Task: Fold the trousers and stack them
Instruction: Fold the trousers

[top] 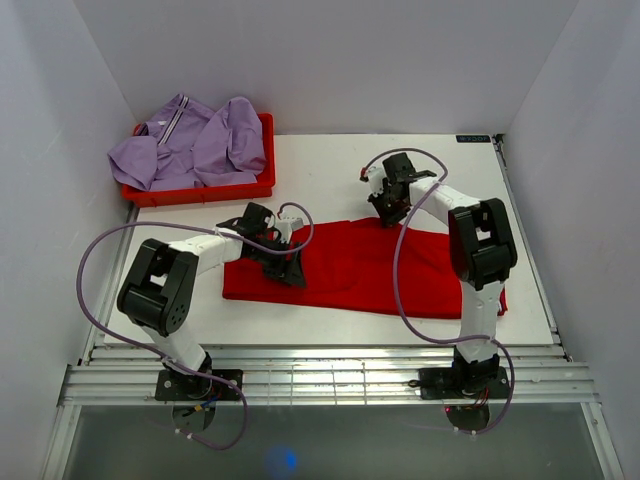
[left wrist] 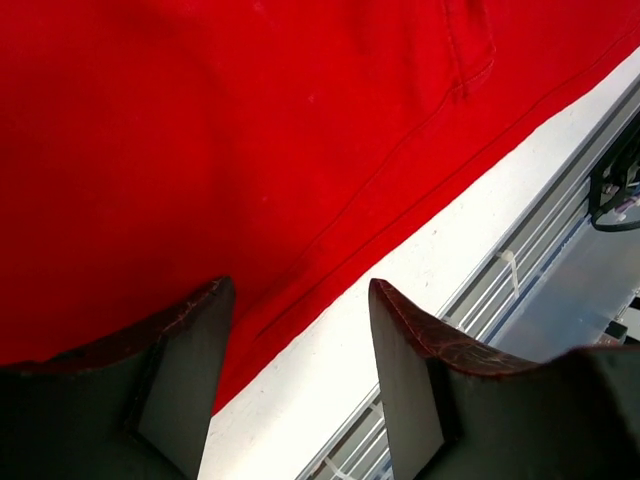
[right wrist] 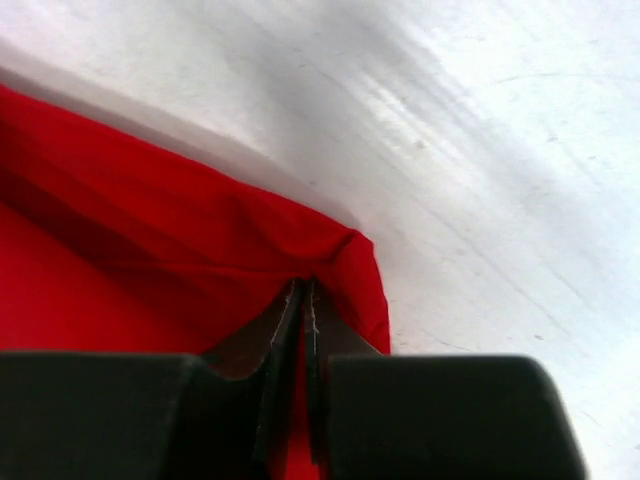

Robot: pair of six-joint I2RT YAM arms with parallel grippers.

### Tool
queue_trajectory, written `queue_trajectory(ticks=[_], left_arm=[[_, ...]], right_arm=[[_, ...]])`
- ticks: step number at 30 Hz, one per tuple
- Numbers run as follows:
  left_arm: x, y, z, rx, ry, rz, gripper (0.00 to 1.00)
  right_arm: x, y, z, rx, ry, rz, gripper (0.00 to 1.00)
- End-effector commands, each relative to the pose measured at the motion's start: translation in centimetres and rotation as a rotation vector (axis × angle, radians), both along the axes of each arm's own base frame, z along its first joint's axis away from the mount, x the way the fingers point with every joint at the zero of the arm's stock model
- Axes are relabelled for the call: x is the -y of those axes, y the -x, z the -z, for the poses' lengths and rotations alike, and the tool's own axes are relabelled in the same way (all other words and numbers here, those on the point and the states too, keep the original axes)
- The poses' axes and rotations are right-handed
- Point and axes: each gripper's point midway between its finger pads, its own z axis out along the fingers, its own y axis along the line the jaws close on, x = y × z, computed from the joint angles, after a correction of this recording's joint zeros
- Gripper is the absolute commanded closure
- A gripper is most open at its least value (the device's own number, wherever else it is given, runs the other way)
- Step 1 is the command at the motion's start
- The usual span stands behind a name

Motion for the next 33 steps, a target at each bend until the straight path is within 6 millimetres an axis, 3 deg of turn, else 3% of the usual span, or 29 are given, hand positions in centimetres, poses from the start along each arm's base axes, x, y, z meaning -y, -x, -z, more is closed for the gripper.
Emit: queue_trajectory(ticks=[1, 4, 8, 10, 11, 12, 14, 16, 18, 19, 21, 22, 24, 25, 29, 33], left_arm=[[-2.0, 0.8, 2.1, -0.031, -0.117, -0.015, 0.35], [-2.8, 1.5, 3.0, -0.052, -0.156, -0.019, 0.38], [-2.6, 1.7, 2.6, -0.054, -0.140, 0.004, 0.35], [-2.1, 1.5, 1.4, -0.029, -0.106, 0.016, 0.31], [-1.6, 1.3, 0.7, -0.009, -0.080, 0.028, 0.29], [-1.1, 0.5, -0.4, 0.038, -0.062, 0.037, 0.28], [-0.1, -0.7, -2.7, 0.182, -0.072, 0.067, 0.28], [1.7, -1.7, -5.2, 0.337, -0.089, 0.138, 0.28], [2.2, -3.0, -5.8, 0.438, -0.178, 0.136, 0.32], [3.6, -2.9, -6.6, 0.478, -0.188, 0.162, 0.33], [4.0, -3.8, -6.1, 0.536, -0.272, 0.149, 0.36], [5.1, -3.5, -6.2, 0.568, -0.281, 0.167, 0.37], [6.3, -3.9, -5.7, 0.607, -0.298, 0.179, 0.36], [7.2, -3.5, -5.6, 0.623, -0.303, 0.199, 0.36], [10.2, -3.7, -5.2, 0.649, -0.330, 0.206, 0.36], [12.2, -3.7, -4.4, 0.665, -0.354, 0.186, 0.33]], right_arm=[[1.8, -5.3, -1.7, 0.175, 0.087, 0.130, 0.92], [1.6, -7.0, -2.4, 0.231, 0.067, 0.185, 0.92], [0.9, -7.3, -3.6, 0.212, 0.045, 0.182, 0.92], [0.3, -6.6, -5.1, 0.193, 0.010, 0.161, 0.86], [0.3, -5.9, -5.7, 0.173, 0.002, 0.153, 0.76], [0.1, -5.6, -7.7, 0.197, -0.020, 0.149, 0.71], [-0.4, -4.7, -9.8, 0.202, -0.066, 0.122, 0.56], [-0.3, -3.6, -12.4, 0.214, -0.085, 0.116, 0.53], [0.2, -2.2, -14.0, 0.199, -0.106, 0.123, 0.60], [0.1, -0.9, -13.5, 0.155, -0.128, 0.119, 0.63], [0.6, 1.2, -13.6, 0.112, -0.147, 0.123, 0.70], [0.8, 3.3, -11.7, 0.035, -0.153, 0.124, 0.72], [1.8, 5.1, -11.1, -0.003, -0.175, 0.143, 0.74], [2.3, 6.7, -9.3, -0.063, -0.174, 0.150, 0.75], [5.0, 9.0, -6.8, -0.162, -0.204, 0.231, 0.79], [7.8, 10.0, -4.8, -0.221, -0.225, 0.318, 0.81]])
